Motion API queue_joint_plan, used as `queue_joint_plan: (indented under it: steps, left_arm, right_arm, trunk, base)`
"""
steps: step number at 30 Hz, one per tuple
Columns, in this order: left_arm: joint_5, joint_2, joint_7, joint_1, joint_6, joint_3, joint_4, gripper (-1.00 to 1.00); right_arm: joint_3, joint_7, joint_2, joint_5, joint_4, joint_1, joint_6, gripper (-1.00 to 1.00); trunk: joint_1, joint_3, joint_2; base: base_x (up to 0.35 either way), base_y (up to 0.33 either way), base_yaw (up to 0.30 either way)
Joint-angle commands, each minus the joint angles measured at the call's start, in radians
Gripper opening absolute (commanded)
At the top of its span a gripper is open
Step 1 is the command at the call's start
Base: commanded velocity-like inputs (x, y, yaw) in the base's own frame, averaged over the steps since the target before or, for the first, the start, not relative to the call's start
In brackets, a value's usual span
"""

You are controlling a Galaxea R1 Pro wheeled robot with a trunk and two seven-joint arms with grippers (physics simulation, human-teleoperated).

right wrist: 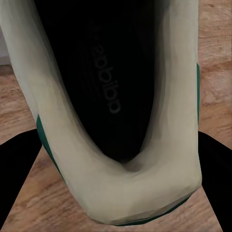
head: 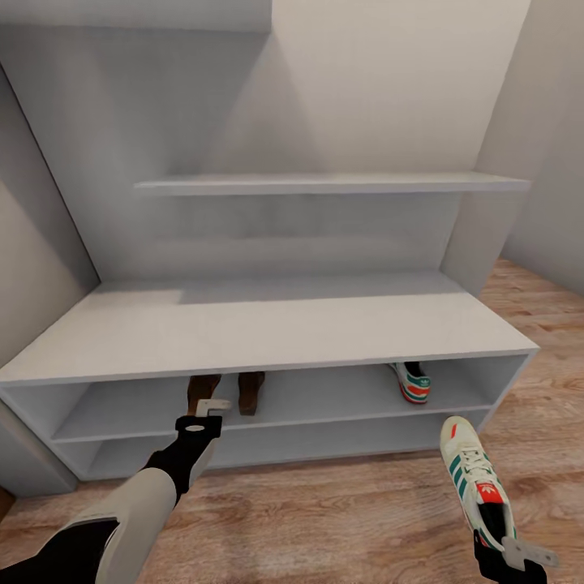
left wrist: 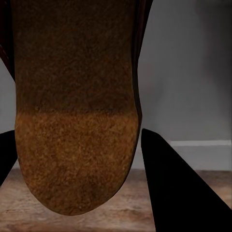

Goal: Pick up the two gym shoes and the two sandals from the corridor floor and place them onto the hallstand (shoe rack) in the corridor, making sure they are on the rack and not on the floor. Arrange them so the two gym shoes are next to each other and the two sandals are next to each other.

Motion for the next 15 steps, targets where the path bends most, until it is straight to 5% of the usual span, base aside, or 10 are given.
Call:
queue_joint_plan:
  steps: [1, 15]
  left_arm:
    - [-0.015, -0.001, 0.000, 0.000, 0.008, 0.006, -0.002, -1.00]
    - [-0.015, -0.001, 0.000, -0.001, 0.008, 0.006, -0.002, -1.00]
  right_arm:
    - [-0.002, -0.008, 0.000, 0.011, 0.001, -0.001, -0.002, -1.00]
    - [-0.002, -0.008, 0.000, 0.011, 0.002, -0.001, -0.002, -1.00]
  trunk:
    - [0.000, -0.002, -0.001]
    - [0.011, -0.016, -0.022]
  base:
    - [0.000, 0.000, 0.000]
    - [0.000, 0.000, 0.000]
